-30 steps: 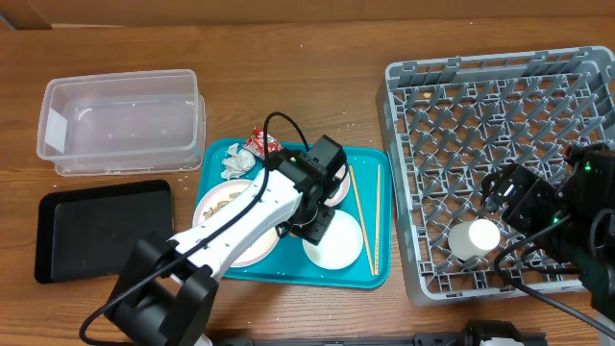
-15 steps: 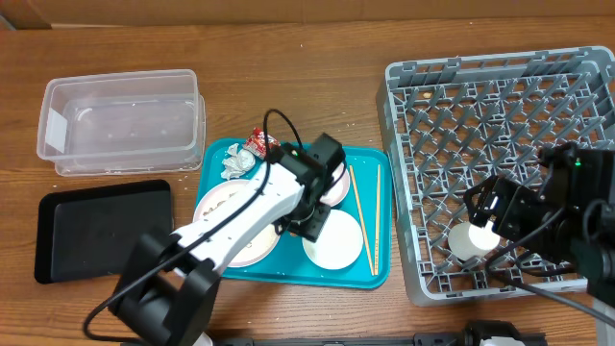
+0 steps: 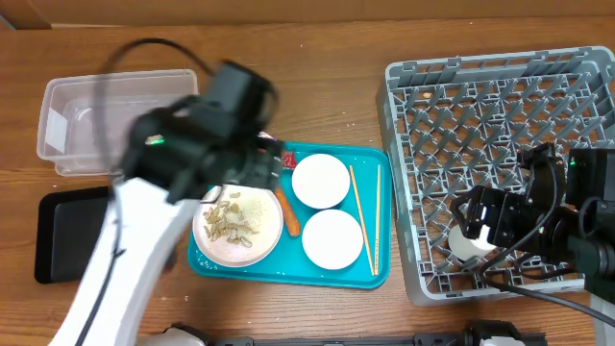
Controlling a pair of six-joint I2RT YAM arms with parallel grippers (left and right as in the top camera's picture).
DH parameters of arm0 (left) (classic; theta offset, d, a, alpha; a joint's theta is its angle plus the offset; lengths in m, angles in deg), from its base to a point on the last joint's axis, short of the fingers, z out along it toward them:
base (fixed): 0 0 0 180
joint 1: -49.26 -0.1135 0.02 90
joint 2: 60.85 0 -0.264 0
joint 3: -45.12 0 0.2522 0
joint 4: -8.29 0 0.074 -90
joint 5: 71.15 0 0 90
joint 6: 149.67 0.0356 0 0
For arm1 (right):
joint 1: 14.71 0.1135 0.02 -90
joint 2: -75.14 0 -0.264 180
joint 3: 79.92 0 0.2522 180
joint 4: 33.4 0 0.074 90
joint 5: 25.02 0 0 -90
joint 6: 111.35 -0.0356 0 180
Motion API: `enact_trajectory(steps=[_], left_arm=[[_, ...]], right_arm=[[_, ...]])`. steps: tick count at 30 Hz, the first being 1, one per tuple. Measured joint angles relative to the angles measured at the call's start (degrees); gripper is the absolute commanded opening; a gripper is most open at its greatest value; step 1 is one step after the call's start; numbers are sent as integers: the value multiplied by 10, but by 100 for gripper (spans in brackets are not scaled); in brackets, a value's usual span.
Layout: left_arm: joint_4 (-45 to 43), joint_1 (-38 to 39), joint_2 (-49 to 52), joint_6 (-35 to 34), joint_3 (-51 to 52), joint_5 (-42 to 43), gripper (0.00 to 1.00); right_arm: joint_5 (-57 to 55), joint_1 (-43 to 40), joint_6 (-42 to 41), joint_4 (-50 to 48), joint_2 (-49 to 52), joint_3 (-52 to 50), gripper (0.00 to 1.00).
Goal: Sort waste into correct bins and load items into the dishwasher
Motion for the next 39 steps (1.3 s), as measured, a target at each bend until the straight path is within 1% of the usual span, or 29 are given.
enact_trajectory(steps=[1, 3, 8, 10, 14, 17, 19, 20, 23, 26, 28, 35, 36, 39], left_arm=[[1, -10, -6, -2, -4, -2, 91], [6, -58, -38, -21, -16, -7, 100], [15, -141, -107, -49, -19, -13, 100], [17, -154, -127, -54, -21, -14, 100], [19, -162, -145, -59, -25, -14, 100], [19, -162, -141, -59, -26, -14, 100], [19, -162, -136, -59, -25, -14, 100], [19, -162, -133, -60, -25, -14, 100], [19, -162, -126, -61, -25, -14, 100], [19, -162, -120, -61, -25, -14, 100], [19, -162, -117, -61, -25, -14, 100], [19, -162, -98, -61, -25, -14, 100], [19, -162, -94, -61, -25, -14, 100], [19, -162, -85, -61, -25, -14, 100]], right_arm=[[1, 4, 1, -1, 0, 0, 94], [5, 23, 2, -3, 0, 0, 94], [10, 111, -15, -11, 1, 0, 95], [9, 162, -36, -36, 4, -9, 97], [2, 252, -80, -82, 24, -40, 97], [-18, 308, -114, -103, 66, -73, 89], [-32, 337, -138, -115, 106, -96, 79], [-38, 351, -148, -125, 127, -107, 77], [-48, 383, -168, -155, 188, -121, 77], [-55, 412, -181, -186, 238, -121, 73], [-57, 423, -185, -194, 267, -121, 67], [-119, 426, -222, -211, 375, -136, 64], [-122, 426, -223, -218, 387, -142, 63], [-113, 426, -209, -252, 413, -157, 50]])
